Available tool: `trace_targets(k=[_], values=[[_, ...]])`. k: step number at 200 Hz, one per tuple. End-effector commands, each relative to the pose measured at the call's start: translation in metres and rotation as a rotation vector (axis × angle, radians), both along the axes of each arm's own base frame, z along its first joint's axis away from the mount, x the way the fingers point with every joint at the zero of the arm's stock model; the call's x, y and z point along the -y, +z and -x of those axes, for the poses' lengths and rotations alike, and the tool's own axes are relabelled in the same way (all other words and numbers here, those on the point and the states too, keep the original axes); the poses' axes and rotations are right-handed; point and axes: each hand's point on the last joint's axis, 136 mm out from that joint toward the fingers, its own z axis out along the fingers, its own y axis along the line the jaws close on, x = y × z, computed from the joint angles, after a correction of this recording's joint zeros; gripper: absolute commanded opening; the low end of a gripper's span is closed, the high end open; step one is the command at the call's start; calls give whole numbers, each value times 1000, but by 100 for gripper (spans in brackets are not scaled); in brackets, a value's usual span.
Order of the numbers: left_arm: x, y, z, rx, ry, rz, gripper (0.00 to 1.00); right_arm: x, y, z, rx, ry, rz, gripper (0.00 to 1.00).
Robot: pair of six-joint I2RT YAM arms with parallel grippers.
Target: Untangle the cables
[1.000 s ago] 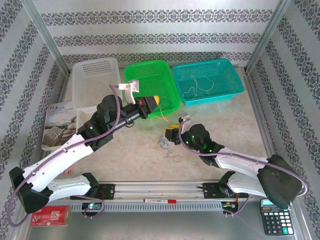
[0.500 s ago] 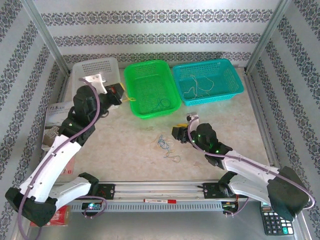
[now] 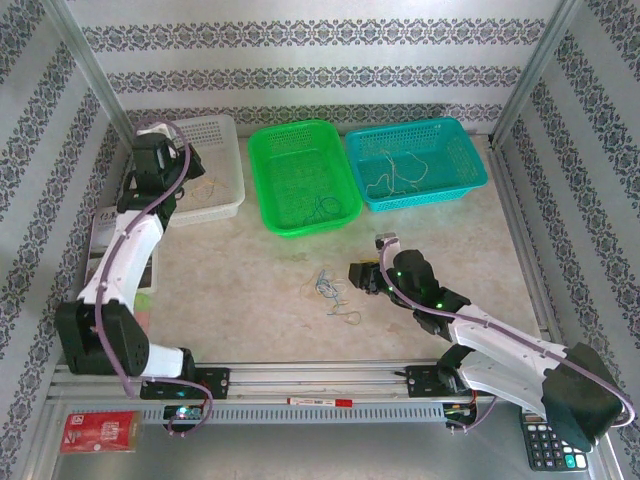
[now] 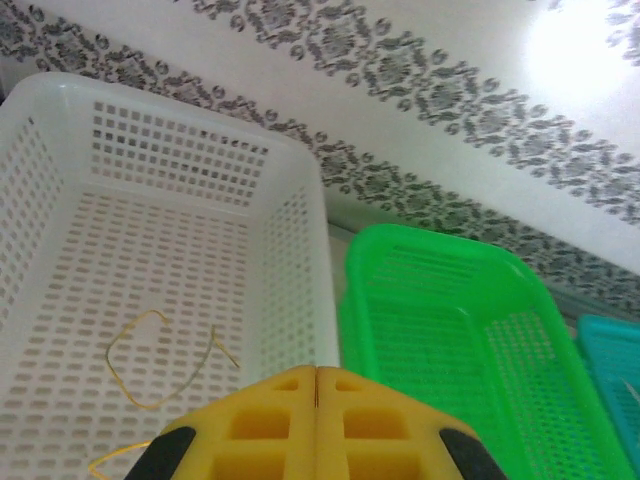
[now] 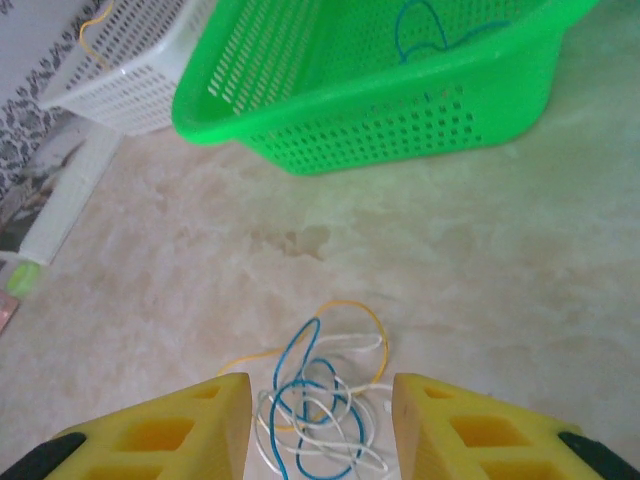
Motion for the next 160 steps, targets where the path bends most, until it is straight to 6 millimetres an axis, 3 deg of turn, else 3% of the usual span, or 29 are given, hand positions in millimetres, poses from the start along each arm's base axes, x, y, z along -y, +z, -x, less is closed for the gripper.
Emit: trace_targets(k=[1,29,54,68,84,120,160], values=[[-16,14,-23,53,16,-50,0,8,-22,14,-85,7,19,42],[-30,-7,-41,-4,23,-45,3,11,-31,24,-128,20,33,42],[-24,-13,-43,-26,-19,-5,66,13,-39,33,-161,33,46,42],[-18,-10,-38,-10,-39,26,86,16,-44,37,-177,36,51,42],[-10,-3,-30,13,-69,54,99,17,-48,41,-193,34,48,42],[18,8,-7,39,-167,181,100,15,-56,49,-225,59,50,42],[81,7,29,41,-318,290,100,11,-67,58,-267,100,83,40]])
